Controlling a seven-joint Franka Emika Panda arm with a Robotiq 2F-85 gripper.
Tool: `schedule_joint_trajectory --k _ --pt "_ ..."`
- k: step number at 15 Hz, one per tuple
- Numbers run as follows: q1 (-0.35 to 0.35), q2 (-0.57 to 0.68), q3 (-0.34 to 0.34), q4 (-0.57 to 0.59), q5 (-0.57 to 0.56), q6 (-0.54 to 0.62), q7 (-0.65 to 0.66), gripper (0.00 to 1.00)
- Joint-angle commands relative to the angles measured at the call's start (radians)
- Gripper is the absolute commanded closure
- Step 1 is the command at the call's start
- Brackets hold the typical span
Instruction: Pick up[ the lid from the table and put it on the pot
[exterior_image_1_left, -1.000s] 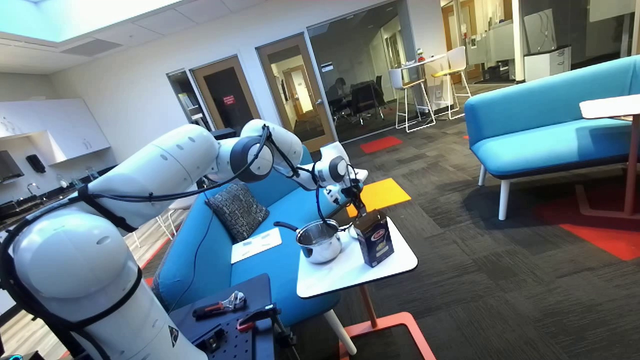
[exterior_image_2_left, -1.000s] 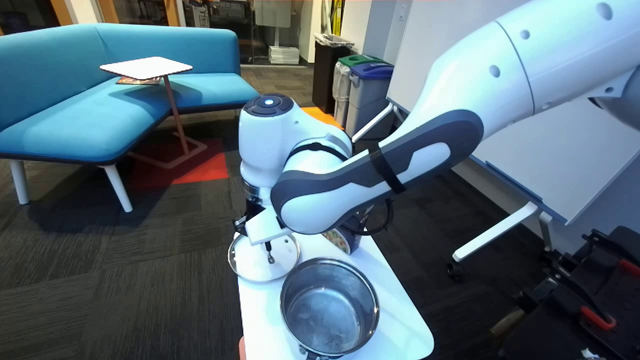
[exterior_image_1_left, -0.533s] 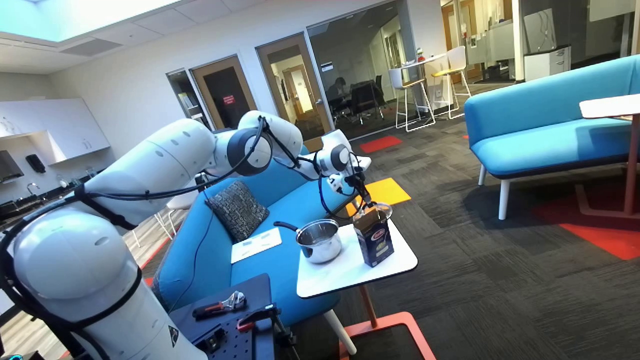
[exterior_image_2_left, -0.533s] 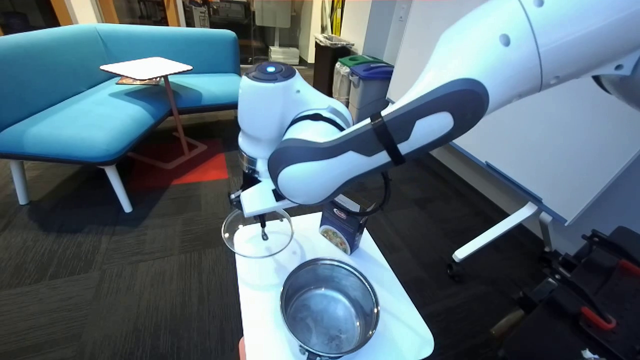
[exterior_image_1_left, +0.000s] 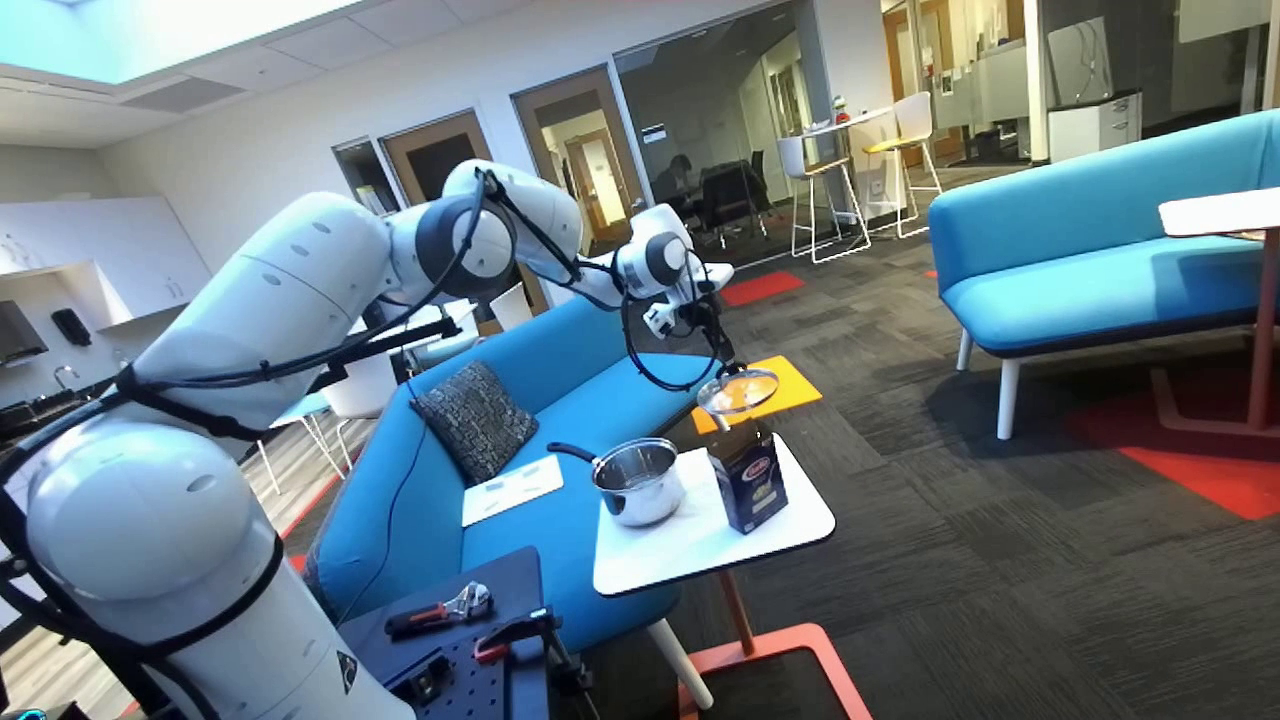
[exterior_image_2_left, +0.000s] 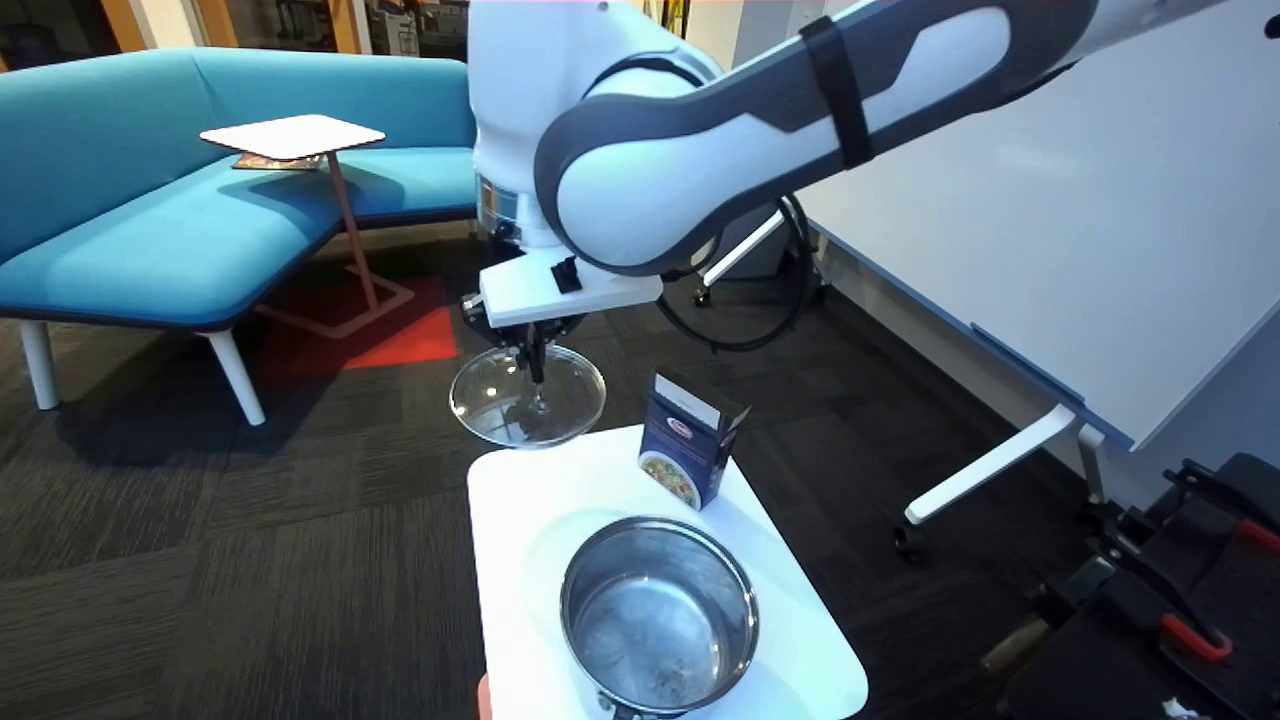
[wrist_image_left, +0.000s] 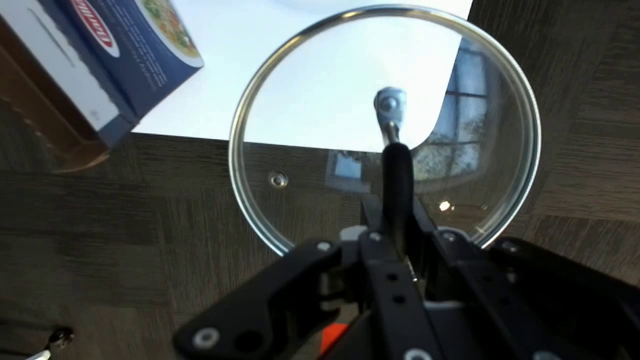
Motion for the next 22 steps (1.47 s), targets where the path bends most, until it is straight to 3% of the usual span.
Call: schedule_joint_trajectory --k 1,9,18,19,22 --pt "0.022 -0.199 -0.003 -0.238 -0.016 -0.009 0.025 0.96" --pt "0.030 -0.435 0.073 -0.596 0.000 0.083 0.024 0.96" --pt "0.020 -0.642 0.134 -1.043 0.049 0.394 -0.002 0.96" --pt "0.040 -0.533 0.121 -0.908 0.035 0.355 -0.002 0.85" --pt "0.033 -0.587 0.127 -0.997 0.032 0.372 0.001 0.85"
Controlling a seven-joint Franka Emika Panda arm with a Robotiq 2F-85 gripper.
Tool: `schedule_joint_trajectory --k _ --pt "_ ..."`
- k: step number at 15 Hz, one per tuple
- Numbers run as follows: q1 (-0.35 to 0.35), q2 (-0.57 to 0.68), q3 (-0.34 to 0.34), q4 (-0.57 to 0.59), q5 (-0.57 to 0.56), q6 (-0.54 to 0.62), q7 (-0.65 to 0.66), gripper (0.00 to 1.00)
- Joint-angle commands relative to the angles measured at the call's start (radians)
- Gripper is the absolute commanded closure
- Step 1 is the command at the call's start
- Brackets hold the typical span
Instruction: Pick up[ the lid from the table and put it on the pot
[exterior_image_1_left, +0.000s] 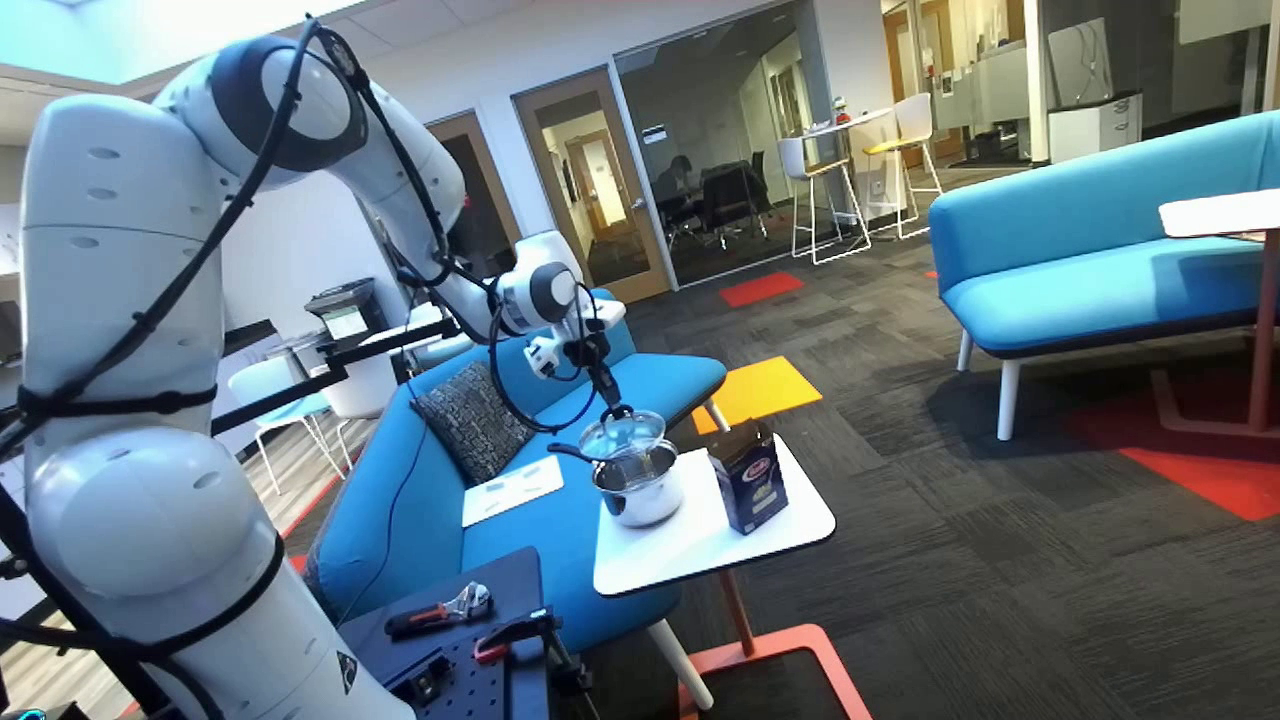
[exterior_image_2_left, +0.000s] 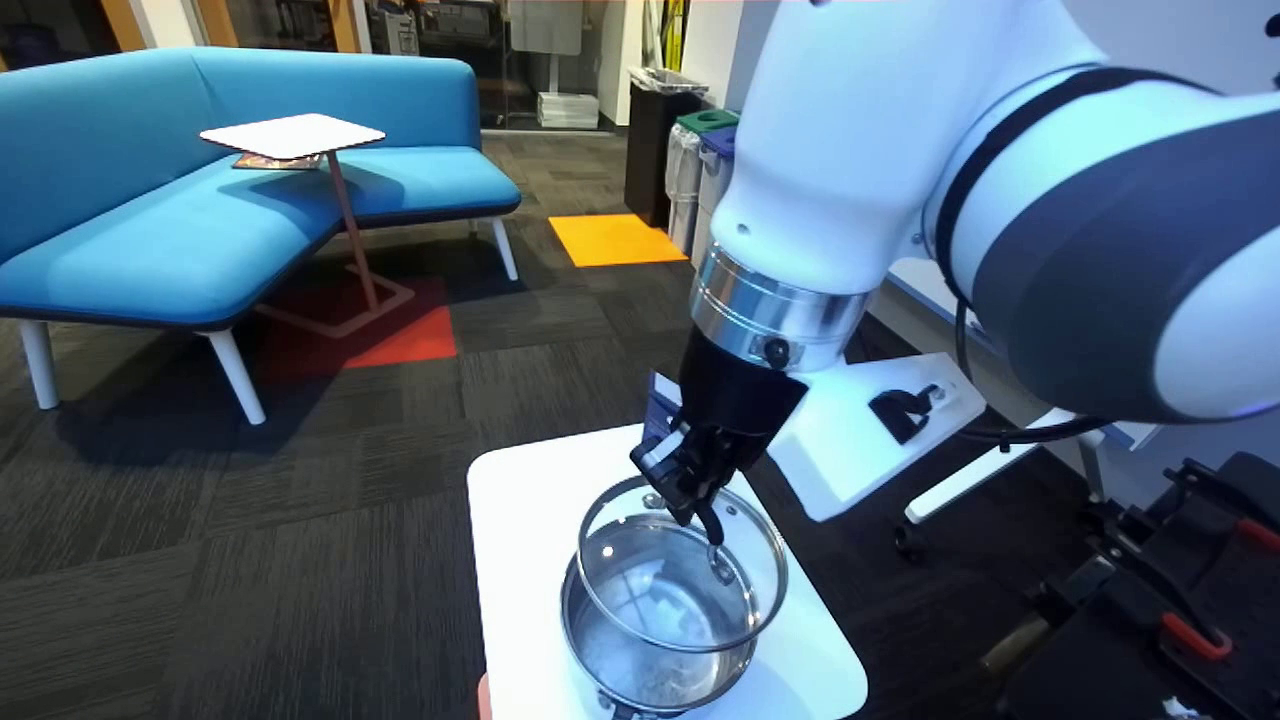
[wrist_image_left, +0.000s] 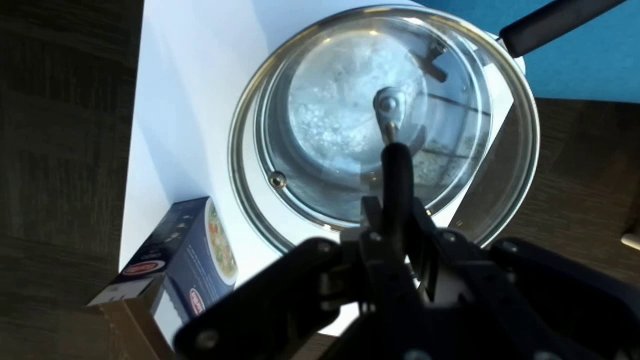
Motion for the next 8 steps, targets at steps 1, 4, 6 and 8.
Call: schedule_joint_trajectory --k 1,4,6,8 --pt "0.002 -0.009 -0.003 -0.006 0.005 -0.002 -0.005 0.85" --pt "0.015 0.002 -0.017 -0.001 -0.014 0.014 0.011 0.96" --pt "0.032 0.017 -0.035 0.003 -0.034 0.027 0.030 0.96" --pt "0.052 0.032 -0.060 0.009 -0.064 0.062 0.052 0.96"
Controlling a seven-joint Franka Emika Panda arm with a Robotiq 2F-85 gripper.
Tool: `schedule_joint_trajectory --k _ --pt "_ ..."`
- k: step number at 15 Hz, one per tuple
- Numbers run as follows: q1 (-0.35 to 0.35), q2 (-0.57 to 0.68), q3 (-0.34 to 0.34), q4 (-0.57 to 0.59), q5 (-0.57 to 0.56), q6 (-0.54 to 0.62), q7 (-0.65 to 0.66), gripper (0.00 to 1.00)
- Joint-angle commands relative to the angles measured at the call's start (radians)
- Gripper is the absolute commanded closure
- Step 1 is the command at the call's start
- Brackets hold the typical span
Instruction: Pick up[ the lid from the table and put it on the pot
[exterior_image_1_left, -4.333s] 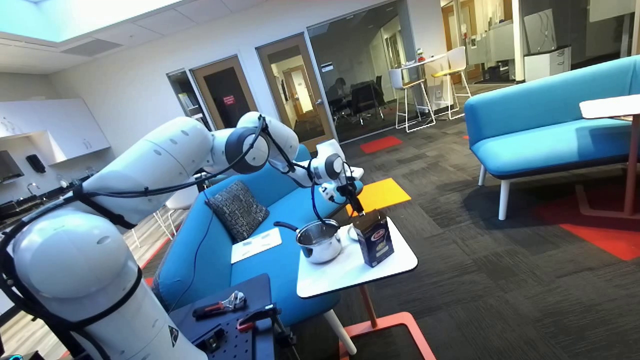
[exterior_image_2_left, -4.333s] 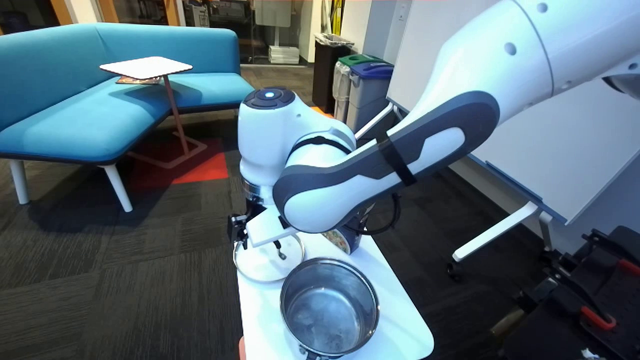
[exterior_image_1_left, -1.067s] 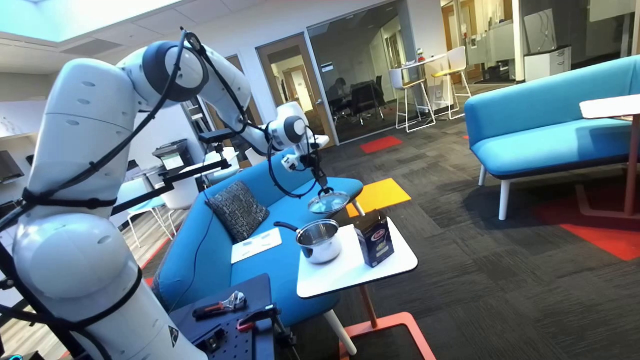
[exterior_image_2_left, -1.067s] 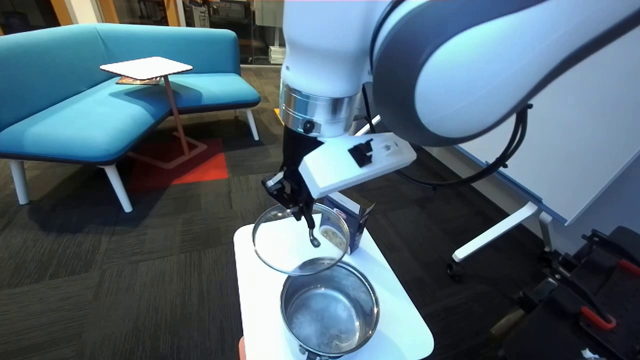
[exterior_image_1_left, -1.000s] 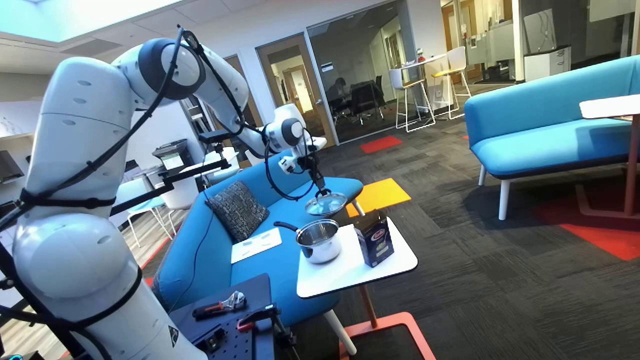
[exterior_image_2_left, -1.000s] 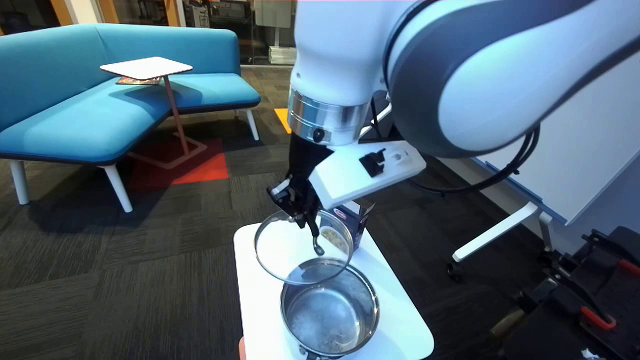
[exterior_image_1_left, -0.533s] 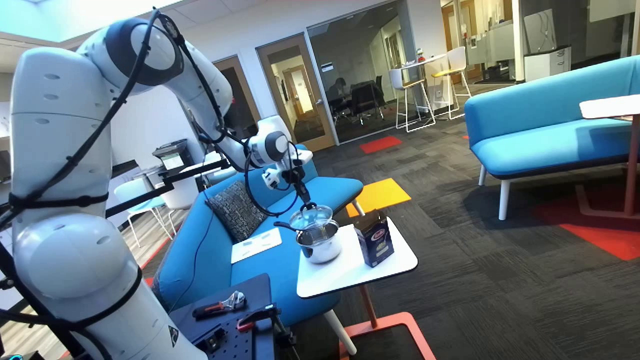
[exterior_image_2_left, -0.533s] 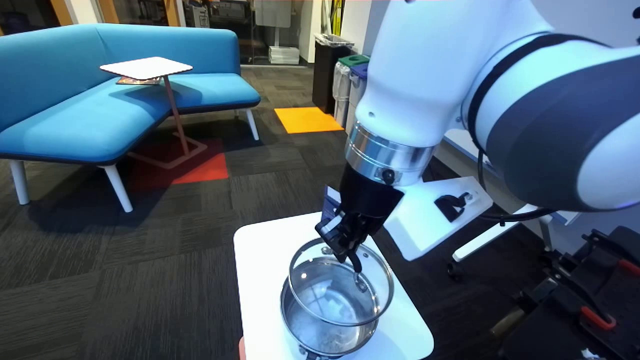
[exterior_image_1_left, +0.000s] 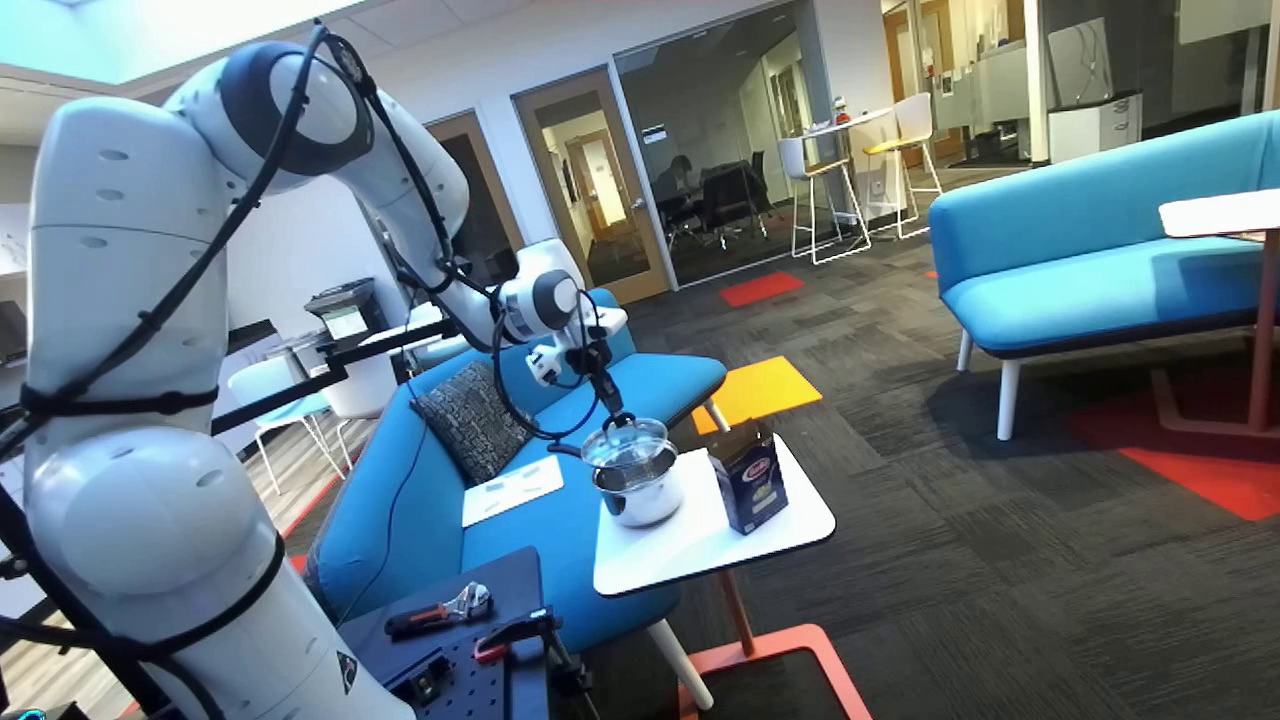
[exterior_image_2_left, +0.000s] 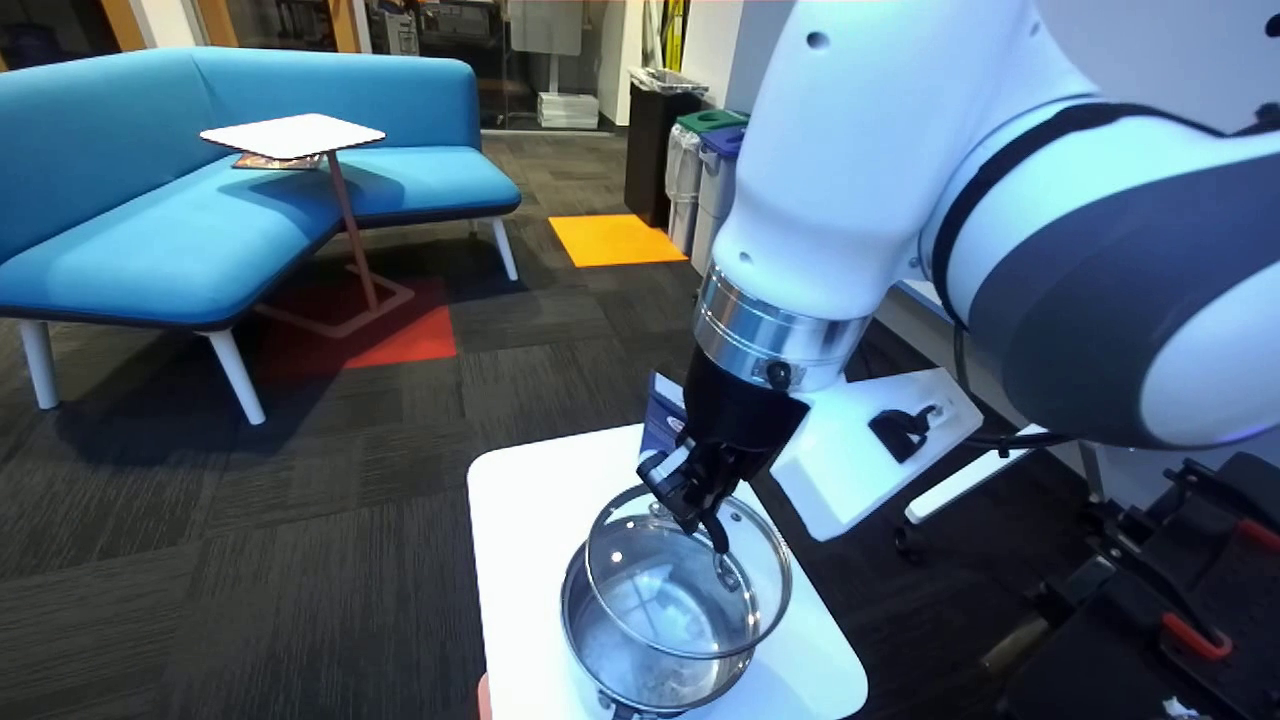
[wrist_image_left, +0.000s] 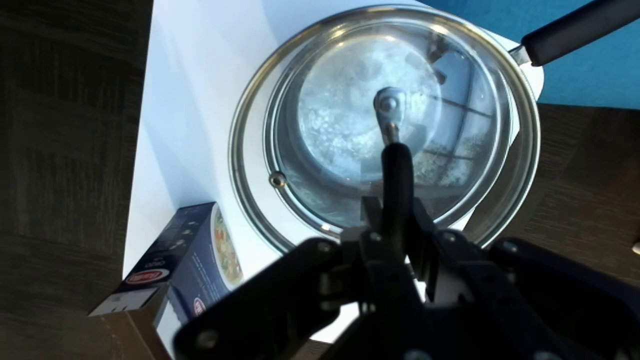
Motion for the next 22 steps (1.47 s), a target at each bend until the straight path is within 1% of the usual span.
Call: schedule_joint_trajectory --k 1,5,12,22 --pt "0.051 0.019 -0.059 0.016 -0.054 0.069 0.050 0.96" --pt "0.074 0.059 -0.084 0.041 -0.044 0.105 0.033 0.96" --pt "0.082 0.121 -0.078 0.082 -0.005 0.092 0.001 0.96" --pt "0.096 0.143 -0.081 0.096 0.009 0.071 -0.005 0.96"
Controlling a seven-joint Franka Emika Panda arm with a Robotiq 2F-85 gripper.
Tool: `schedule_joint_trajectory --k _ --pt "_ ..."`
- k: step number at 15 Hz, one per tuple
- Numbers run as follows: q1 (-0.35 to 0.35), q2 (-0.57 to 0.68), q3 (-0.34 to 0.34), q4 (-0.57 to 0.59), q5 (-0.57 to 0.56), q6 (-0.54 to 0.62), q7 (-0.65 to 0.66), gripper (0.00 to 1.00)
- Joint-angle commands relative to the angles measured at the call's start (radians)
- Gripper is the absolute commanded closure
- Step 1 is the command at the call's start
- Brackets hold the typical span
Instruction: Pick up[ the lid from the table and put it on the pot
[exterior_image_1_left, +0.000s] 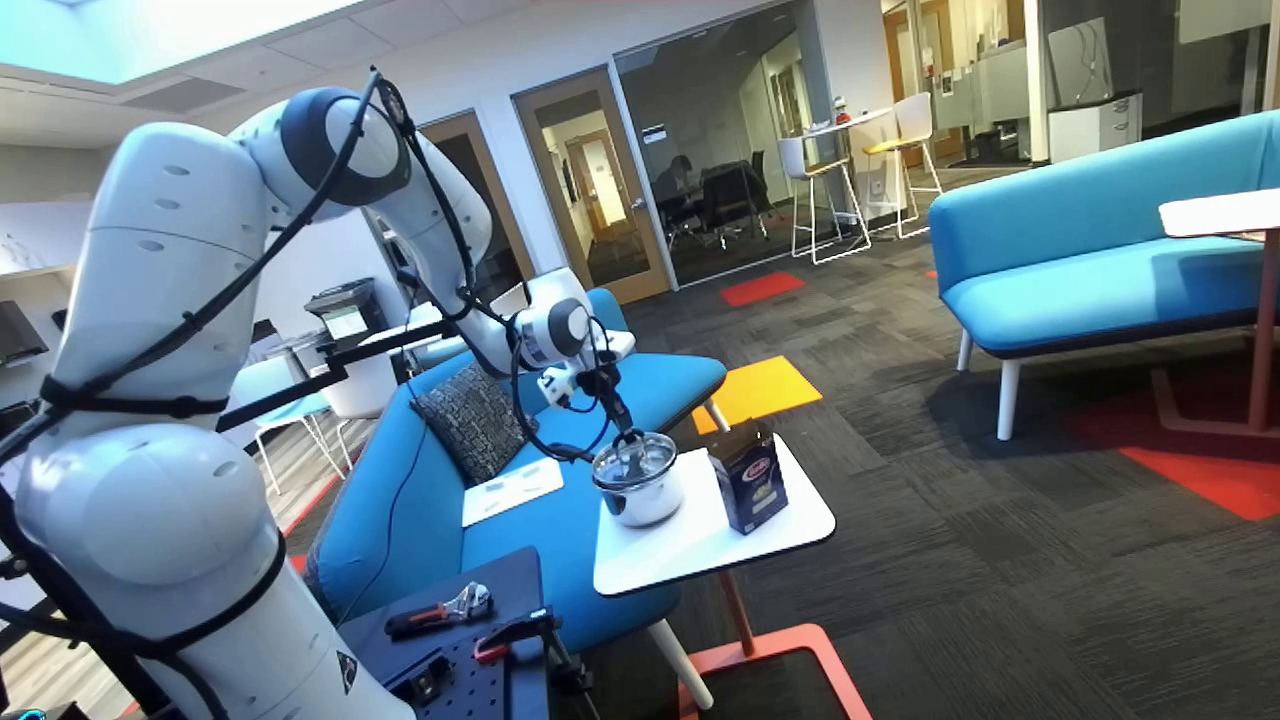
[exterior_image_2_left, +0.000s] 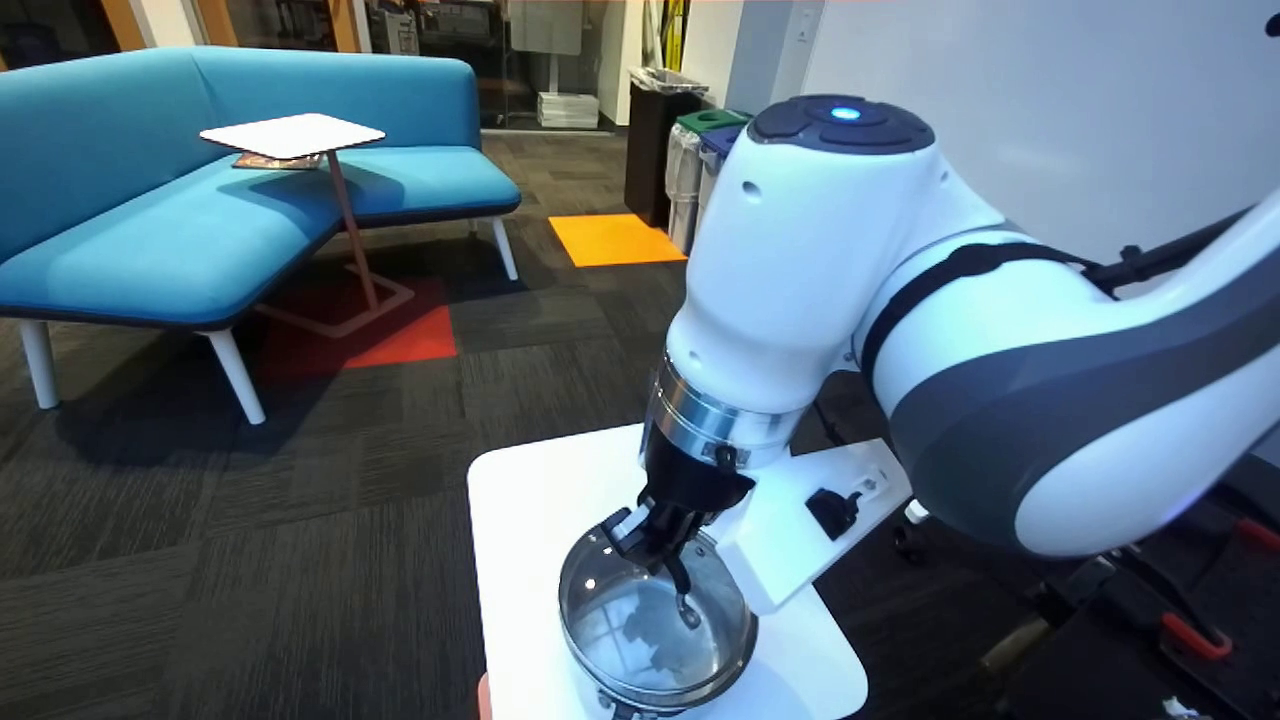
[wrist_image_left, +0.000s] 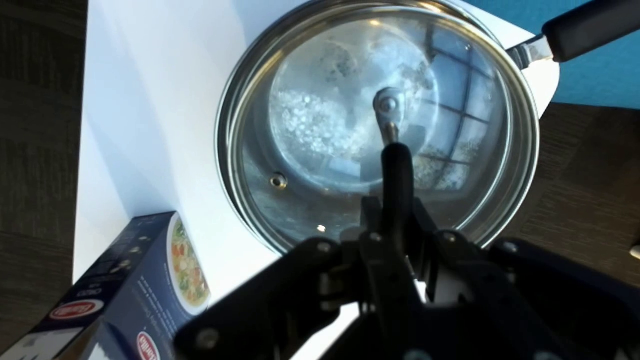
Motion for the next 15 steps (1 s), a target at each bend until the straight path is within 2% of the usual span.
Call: schedule_joint_trajectory --k 1,15 --pt "0.018 -0.004 -0.015 0.015 0.024 -0.018 -0.020 0.96" --pt "0.070 0.033 -0.067 0.031 0.012 -0.023 -0.006 0.96"
